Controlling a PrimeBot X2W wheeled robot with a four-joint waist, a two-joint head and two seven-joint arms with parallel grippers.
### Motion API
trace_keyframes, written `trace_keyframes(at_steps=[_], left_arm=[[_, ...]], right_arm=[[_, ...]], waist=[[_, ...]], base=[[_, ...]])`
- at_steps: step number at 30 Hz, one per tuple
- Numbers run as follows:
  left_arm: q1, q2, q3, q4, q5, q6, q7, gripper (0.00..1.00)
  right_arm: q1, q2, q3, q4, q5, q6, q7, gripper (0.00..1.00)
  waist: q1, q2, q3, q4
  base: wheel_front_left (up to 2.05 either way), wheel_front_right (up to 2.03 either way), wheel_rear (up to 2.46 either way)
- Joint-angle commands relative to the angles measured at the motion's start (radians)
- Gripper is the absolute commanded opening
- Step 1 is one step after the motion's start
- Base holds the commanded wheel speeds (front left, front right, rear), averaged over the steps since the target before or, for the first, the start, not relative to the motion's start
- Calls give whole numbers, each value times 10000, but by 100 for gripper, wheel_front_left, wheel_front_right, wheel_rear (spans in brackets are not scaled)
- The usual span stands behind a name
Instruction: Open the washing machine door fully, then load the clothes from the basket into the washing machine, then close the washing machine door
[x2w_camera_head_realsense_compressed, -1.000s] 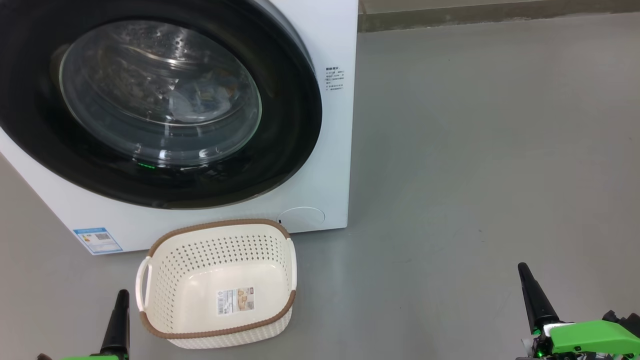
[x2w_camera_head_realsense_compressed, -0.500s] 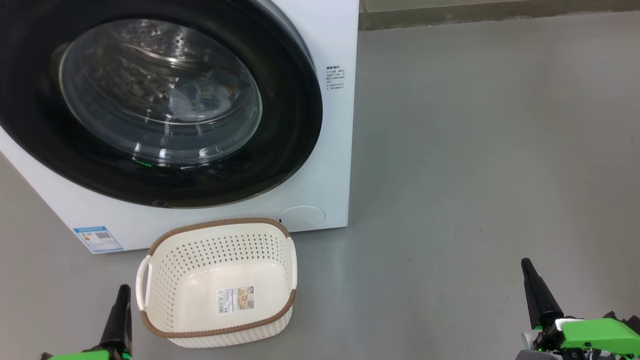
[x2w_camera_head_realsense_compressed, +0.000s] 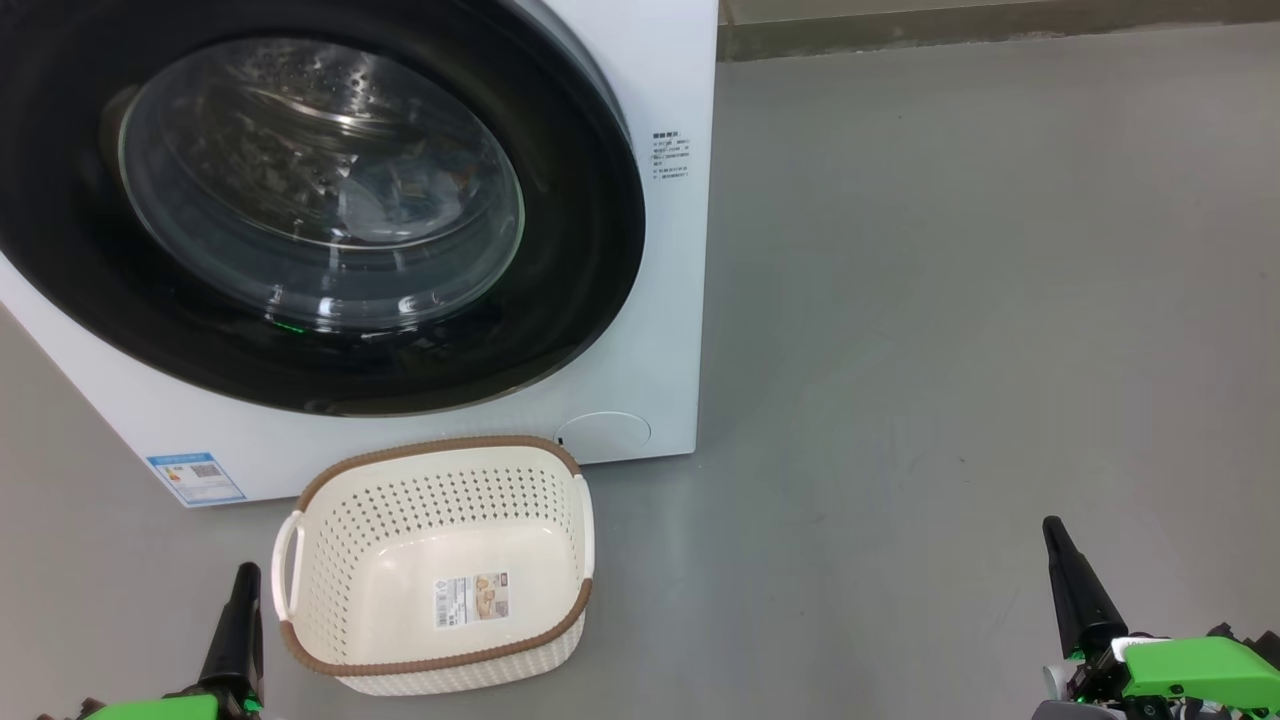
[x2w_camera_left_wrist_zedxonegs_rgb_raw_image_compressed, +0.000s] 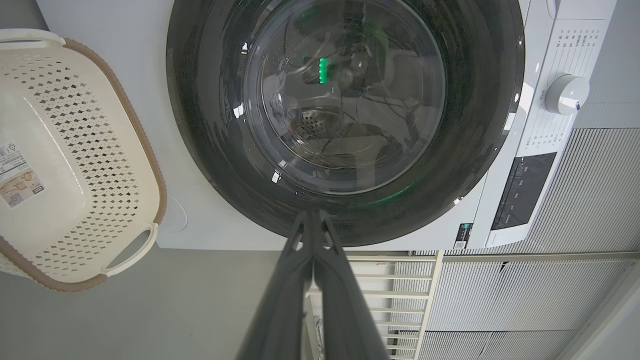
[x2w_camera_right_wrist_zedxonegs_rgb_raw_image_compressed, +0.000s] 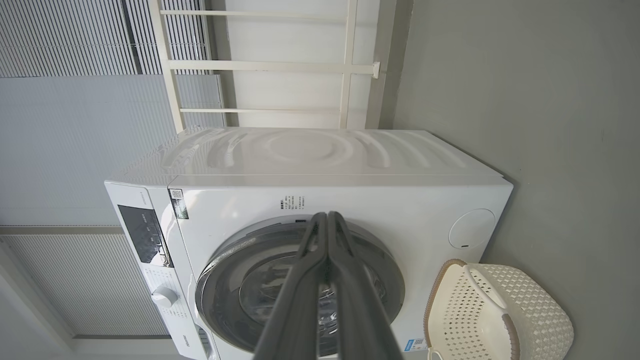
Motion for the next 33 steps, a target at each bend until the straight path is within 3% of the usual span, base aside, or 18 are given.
trace_keyframes(at_steps=[1,33], left_arm=[[-401,194,329,-187,-35,-35,47,0],[-400,194,328,-188,-36,-35,46,0]], right_arm=[[-436,-29,188,-244,24,-13,53,0],[-439,-4,152,-242,-6,-13,82,0]], waist=[[-1,0,0,0],[-1,0,0,0]], base=[[0,0,0],[0,0,0]])
